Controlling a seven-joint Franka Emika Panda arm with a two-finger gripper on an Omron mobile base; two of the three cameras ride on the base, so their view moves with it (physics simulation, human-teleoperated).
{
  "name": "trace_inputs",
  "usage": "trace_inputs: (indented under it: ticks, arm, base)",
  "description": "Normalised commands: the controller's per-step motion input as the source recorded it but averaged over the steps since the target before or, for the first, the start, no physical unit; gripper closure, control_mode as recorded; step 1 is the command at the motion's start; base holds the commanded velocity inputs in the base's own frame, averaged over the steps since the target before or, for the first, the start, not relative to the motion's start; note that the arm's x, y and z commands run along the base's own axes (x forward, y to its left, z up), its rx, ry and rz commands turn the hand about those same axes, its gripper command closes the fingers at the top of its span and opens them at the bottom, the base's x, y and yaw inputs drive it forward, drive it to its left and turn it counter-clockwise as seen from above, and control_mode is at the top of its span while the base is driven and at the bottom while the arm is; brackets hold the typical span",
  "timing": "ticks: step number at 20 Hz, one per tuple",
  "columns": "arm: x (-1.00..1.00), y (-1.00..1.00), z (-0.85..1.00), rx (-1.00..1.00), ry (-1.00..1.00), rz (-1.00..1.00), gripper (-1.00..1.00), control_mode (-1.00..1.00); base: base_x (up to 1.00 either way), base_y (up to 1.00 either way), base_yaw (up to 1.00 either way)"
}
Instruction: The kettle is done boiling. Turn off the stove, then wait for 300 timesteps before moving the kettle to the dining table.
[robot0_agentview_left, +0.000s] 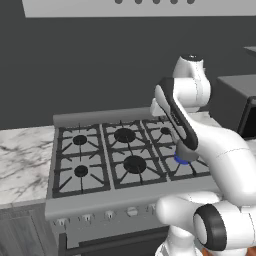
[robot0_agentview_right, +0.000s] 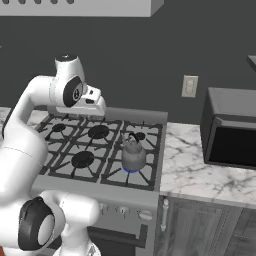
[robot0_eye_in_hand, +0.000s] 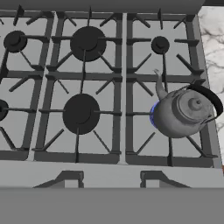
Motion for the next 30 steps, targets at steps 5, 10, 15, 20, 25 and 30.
trace_inputs:
  ticks: [5,10,15,20,25,30]
  arm:
    - [-0.23,0.00,0.00,0.00,0.00,-0.01,-1.00,-1.00]
    - [-0.22,0.00,0.00,0.00,0.00,-0.05,-1.00,-1.00]
    - [-0.27,-0.12,0.00,0.01,0.00,-0.07,-1.00,-1.00]
    - [-0.26,-0.41,0.00,0.09,0.00,-0.14,-1.00,-1.00]
    - [-0.31,-0.44,0.00,0.11,0.00,-0.16,-1.00,-1.00]
    - [-0.35,-0.39,0.00,0.10,0.00,-0.14,-1.00,-1.00]
  base:
    - [0.00,0.00,0.00]
    - [0.00,0.00,0.00]
    - [0.00,0.00,0.00]
    - [0.00,0.00,0.00]
    - [0.00,0.00,0.00]
    - [0.00,0.00,0.00]
